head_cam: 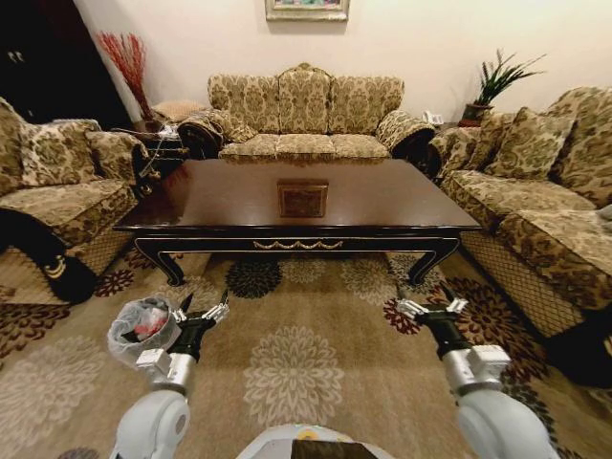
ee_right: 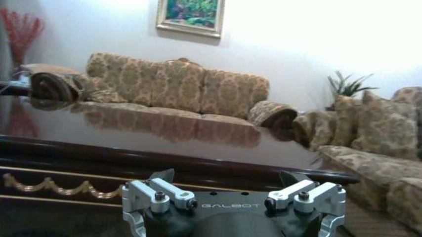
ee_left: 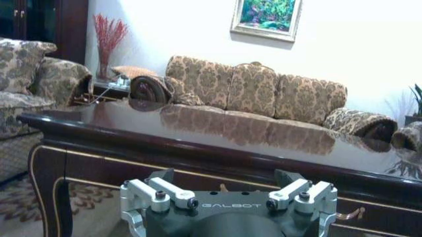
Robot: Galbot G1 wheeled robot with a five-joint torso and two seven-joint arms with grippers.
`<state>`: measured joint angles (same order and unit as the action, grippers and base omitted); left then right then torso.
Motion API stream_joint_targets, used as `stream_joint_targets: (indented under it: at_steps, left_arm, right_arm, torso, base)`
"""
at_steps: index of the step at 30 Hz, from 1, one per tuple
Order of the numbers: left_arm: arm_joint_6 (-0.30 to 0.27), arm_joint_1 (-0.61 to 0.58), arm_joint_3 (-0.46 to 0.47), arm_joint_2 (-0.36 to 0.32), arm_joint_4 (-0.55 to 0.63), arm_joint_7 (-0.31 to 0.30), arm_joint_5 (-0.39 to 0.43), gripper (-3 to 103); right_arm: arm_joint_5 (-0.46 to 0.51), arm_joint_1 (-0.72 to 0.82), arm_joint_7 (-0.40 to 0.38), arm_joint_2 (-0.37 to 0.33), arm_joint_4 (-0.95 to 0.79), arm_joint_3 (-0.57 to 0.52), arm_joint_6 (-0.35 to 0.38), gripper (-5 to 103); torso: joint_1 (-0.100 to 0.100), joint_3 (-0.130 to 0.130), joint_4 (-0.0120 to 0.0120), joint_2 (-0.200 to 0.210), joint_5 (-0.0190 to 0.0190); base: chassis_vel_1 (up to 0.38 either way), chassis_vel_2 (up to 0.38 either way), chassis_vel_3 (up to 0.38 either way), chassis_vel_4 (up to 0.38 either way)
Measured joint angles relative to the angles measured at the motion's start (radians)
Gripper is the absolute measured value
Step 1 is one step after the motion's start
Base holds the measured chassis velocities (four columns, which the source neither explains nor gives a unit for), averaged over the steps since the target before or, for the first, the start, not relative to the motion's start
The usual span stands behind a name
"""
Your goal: Move to the front of the table and place the trash on the table into the trash bin.
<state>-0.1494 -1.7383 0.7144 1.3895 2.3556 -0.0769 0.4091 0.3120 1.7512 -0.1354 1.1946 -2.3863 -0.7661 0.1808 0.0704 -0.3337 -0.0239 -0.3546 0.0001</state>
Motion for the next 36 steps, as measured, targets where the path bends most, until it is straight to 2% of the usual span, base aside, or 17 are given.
stream_joint_targets:
  at_steps: [1,4,9,36]
  left_arm:
    - [0.0,0.0,0.0,0.0,0.0,0.0,0.0,100]
    - [-0.011,0.001,0.007,0.0,0.01,-0.017,-0.08,100]
    - [-0.025,0.009,0.009,0.005,0.012,-0.032,-0.126,100]
    - [-0.028,0.01,0.007,0.005,0.009,-0.035,-0.129,100]
  right_arm:
    - [0.0,0.0,0.0,0.0,0.0,0.0,0.0,100]
    - [-0.009,0.038,0.035,0.056,-0.015,-0.032,-0.027,100]
    - [-0.011,0.061,0.057,0.095,-0.031,-0.049,-0.041,100]
    - [-0.011,0.059,0.058,0.094,-0.032,-0.046,-0.042,100]
  torso:
    - [0.0,0.0,0.0,0.0,0.0]
    - [0.0,0.0,-0.0002,0.0,0.0]
    - [0.0,0.0,0.0001,0.0,-0.0003]
    - [0.0,0.0,-0.0002,0.0,-0.0001]
  base:
    - [0.0,0.0,0.0,0.0]
    - [0.0,0.0,0.0,0.0]
    - [0.0,0.0,0.0,0.0]
    - [0.0,0.0,0.0,0.0]
